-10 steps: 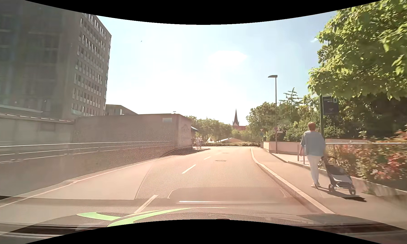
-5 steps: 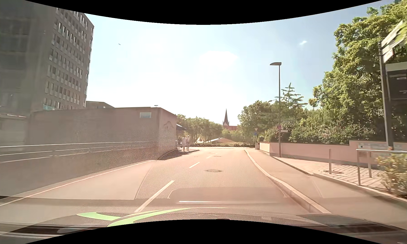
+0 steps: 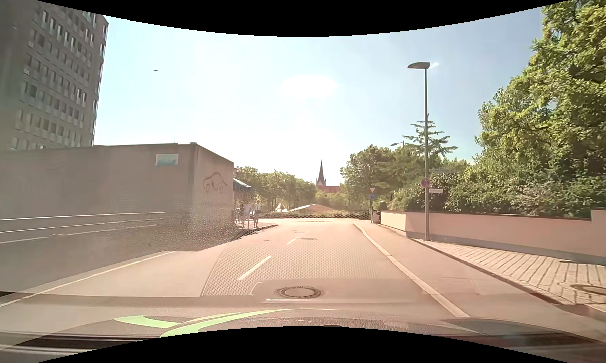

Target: Follow the waypoints while adhering to traffic rules and regulations

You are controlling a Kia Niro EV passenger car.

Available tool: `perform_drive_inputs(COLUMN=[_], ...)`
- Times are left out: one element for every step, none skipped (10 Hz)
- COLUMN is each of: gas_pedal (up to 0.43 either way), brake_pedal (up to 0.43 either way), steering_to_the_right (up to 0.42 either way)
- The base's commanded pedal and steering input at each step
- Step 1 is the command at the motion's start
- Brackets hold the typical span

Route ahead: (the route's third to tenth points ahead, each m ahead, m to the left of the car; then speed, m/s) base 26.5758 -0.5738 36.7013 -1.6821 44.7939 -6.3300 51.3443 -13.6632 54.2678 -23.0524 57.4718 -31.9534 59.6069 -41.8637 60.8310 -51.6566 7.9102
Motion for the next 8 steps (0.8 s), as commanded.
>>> perform_drive_inputs(gas_pedal=[0.0, 0.0, 0.0, 0.0, 0.0, 0.0, 0.0, 0.0], brake_pedal=[0.0, 0.0, 0.0, 0.0, 0.0, 0.0, 0.0, 0.0], steering_to_the_right=[0.05, 0.048, 0.046, 0.045, 0.044, 0.043, 0.041, 0.039])
